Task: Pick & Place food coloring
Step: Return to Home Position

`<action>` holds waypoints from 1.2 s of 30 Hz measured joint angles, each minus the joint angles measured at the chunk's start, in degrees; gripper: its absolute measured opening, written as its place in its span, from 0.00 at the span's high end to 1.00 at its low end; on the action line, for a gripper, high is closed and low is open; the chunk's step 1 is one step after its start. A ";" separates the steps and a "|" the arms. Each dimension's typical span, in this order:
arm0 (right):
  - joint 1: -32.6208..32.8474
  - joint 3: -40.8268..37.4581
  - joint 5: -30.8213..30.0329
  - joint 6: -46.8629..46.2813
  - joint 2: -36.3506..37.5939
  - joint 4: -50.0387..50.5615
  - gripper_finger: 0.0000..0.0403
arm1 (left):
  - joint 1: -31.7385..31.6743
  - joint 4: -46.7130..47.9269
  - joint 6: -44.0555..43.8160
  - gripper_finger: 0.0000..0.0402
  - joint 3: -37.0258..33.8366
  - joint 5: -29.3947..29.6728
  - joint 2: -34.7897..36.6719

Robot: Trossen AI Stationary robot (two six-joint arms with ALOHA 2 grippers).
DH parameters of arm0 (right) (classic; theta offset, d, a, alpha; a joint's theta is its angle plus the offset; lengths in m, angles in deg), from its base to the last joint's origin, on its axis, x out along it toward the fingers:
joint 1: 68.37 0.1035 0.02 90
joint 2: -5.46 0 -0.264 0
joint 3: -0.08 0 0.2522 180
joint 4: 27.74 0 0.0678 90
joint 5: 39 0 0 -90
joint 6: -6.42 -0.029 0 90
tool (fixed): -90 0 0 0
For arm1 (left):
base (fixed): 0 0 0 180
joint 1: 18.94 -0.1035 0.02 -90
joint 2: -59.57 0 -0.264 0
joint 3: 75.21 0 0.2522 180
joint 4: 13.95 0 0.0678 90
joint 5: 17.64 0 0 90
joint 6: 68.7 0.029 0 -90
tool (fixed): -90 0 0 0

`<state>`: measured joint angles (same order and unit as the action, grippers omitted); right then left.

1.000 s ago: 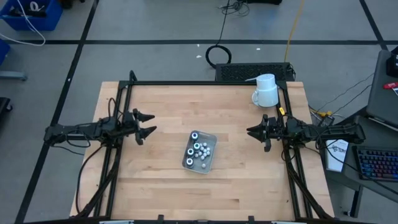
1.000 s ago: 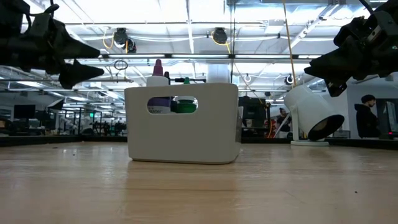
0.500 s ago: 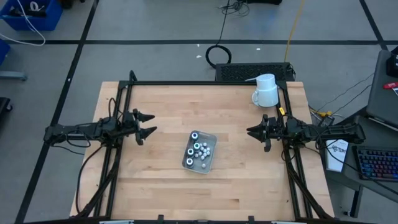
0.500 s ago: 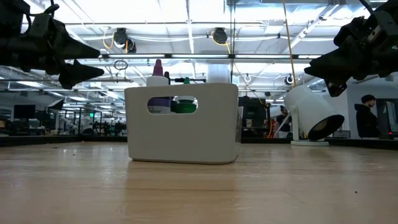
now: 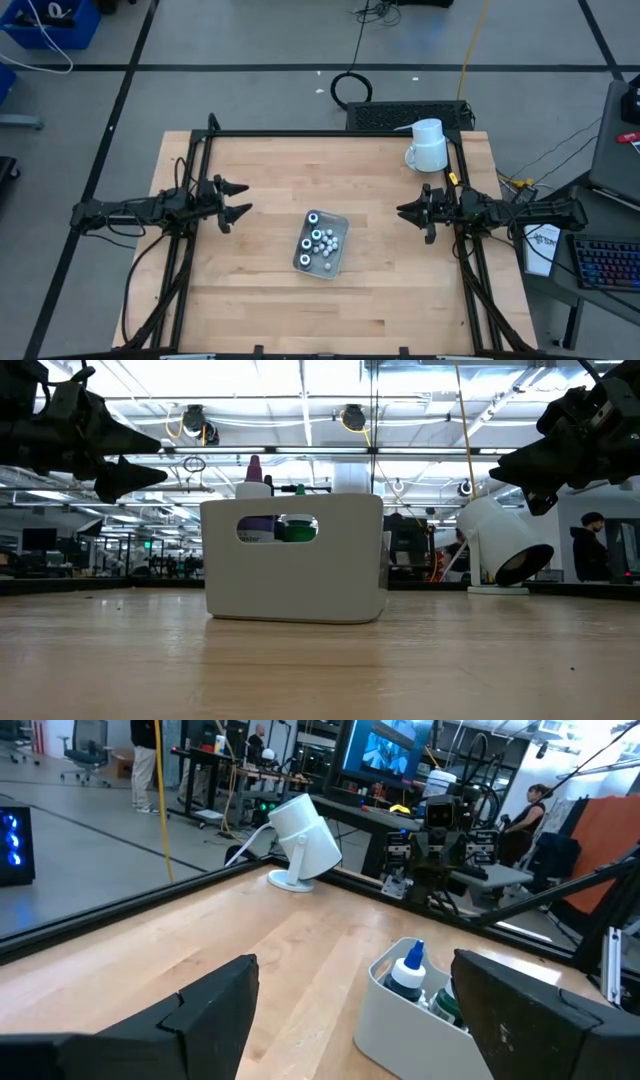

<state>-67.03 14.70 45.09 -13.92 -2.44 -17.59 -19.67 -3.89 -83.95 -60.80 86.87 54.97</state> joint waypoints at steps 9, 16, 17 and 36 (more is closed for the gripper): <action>0.00 -0.01 0.00 0.00 0.01 0.00 0.81 | 0.00 0.02 0.00 0.22 0.00 0.00 0.00; -0.01 0.00 0.00 0.02 0.01 0.02 0.81 | 0.00 0.02 0.00 0.20 0.00 0.00 0.00; -0.01 -0.01 0.00 0.01 0.01 0.00 0.81 | 0.00 0.02 0.00 0.20 0.00 0.00 0.00; -0.02 0.00 0.00 0.01 0.02 -0.01 0.81 | 0.00 0.02 0.01 0.20 0.00 0.02 -0.02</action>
<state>-67.04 14.70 45.09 -13.90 -2.42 -17.60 -19.67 -3.87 -83.94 -60.80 86.89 54.94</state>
